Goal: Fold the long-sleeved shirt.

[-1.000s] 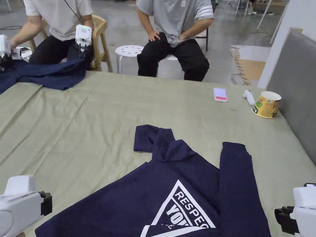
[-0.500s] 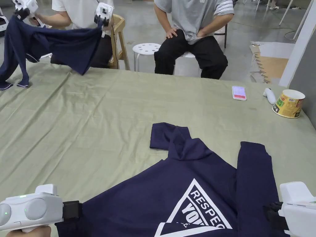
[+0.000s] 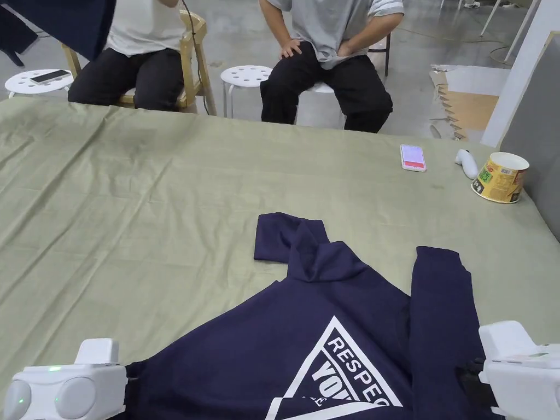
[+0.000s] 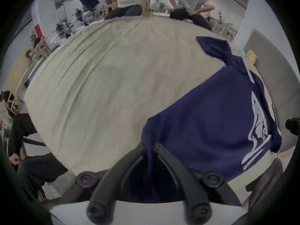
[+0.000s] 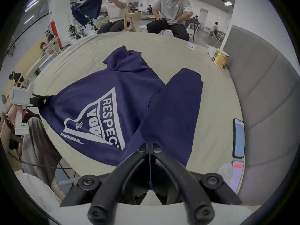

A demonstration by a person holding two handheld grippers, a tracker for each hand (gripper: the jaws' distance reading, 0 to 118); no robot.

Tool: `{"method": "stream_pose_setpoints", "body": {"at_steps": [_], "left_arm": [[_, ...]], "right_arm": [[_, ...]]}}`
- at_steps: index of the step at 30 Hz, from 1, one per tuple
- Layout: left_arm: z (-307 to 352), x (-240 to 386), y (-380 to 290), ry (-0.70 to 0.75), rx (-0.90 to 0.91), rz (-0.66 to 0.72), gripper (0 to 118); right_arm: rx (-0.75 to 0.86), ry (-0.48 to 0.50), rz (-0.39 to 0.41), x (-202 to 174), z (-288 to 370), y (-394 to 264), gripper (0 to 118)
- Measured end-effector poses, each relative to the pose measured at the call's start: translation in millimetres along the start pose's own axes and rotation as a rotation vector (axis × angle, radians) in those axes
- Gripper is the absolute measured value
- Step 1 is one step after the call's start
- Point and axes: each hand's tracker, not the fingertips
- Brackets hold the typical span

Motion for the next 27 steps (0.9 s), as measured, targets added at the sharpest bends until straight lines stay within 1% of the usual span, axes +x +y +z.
{"method": "stream_pose_setpoints", "body": {"at_steps": [5, 6, 8, 9, 10, 11, 12, 13, 15, 16, 17, 19, 20, 21, 24, 26, 27], "left_arm": [[48.2, 19.9, -5.6, -0.019, 0.181, -0.001, 9], [53.9, 12.6, -1.0, -0.036, 0.168, 0.005, 9], [62.0, 17.5, -1.6, -0.058, 0.161, 0.017, 9], [64.1, 18.1, 0.9, -0.088, 0.138, 0.020, 9], [65.4, 18.3, 3.9, -0.095, 0.126, 0.027, 9], [67.4, 20.9, 3.4, -0.097, 0.128, 0.035, 9], [69.6, 24.2, 2.5, -0.100, 0.133, 0.036, 9], [71.4, 27.0, 1.9, -0.102, 0.135, 0.036, 9], [68.5, 24.1, 4.2, -0.103, 0.129, 0.051, 9], [68.9, 24.7, 3.6, -0.105, 0.125, 0.062, 9], [68.9, 24.2, 3.0, -0.113, 0.117, 0.077, 9], [65.7, 16.9, 6.1, -0.174, 0.070, 0.162, 9], [64.6, 16.0, 5.9, -0.178, 0.061, 0.176, 9], [64.5, 16.5, 5.6, -0.167, 0.069, 0.167, 9], [62.7, 15.2, 8.8, -0.134, 0.062, 0.153, 9], [62.1, 12.7, 10.6, -0.143, 0.059, 0.165, 9], [61.9, 12.8, 11.4, -0.147, 0.058, 0.167, 9]], "right_arm": [[0.035, 0.000, 0.063, 7.6, -10.6, 62.4, 0], [0.049, 0.003, 0.075, 8.9, -15.8, 80.6, 0], [0.061, 0.017, 0.091, 9.8, -32.3, 119.1, 0], [0.058, 0.015, 0.116, 7.9, -46.0, 139.4, 0], [0.028, 0.014, 0.167, 5.2, -63.8, 158.4, 0], [0.003, 0.006, 0.195, 2.6, -81.1, 173.8, 0], [-0.029, 0.012, 0.215, -0.7, -101.8, 191.6, 3], [-0.055, 0.039, 0.221, -1.3, -120.0, 204.0, 22], [-0.138, 0.097, 0.222, -1.9, -162.9, 228.1, 79], [-0.175, 0.106, 0.213, -2.7, -182.0, 235.7, 99], [-0.204, 0.102, 0.221, -4.1, -199.8, 242.7, 100], [-0.233, 0.070, 0.265, -8.9, -232.2, 250.4, 98], [-0.262, 0.053, 0.286, -10.9, -246.7, 250.9, 98], [-0.295, 0.042, 0.298, -13.9, -257.7, 251.7, 98], [-0.328, 0.079, 0.312, -22.8, -276.4, 252.0, 99], [-0.340, 0.075, 0.354, -31.8, -282.8, 252.3, 100], [-0.346, 0.061, 0.378, -34.8, -283.6, 252.8, 99]]}}
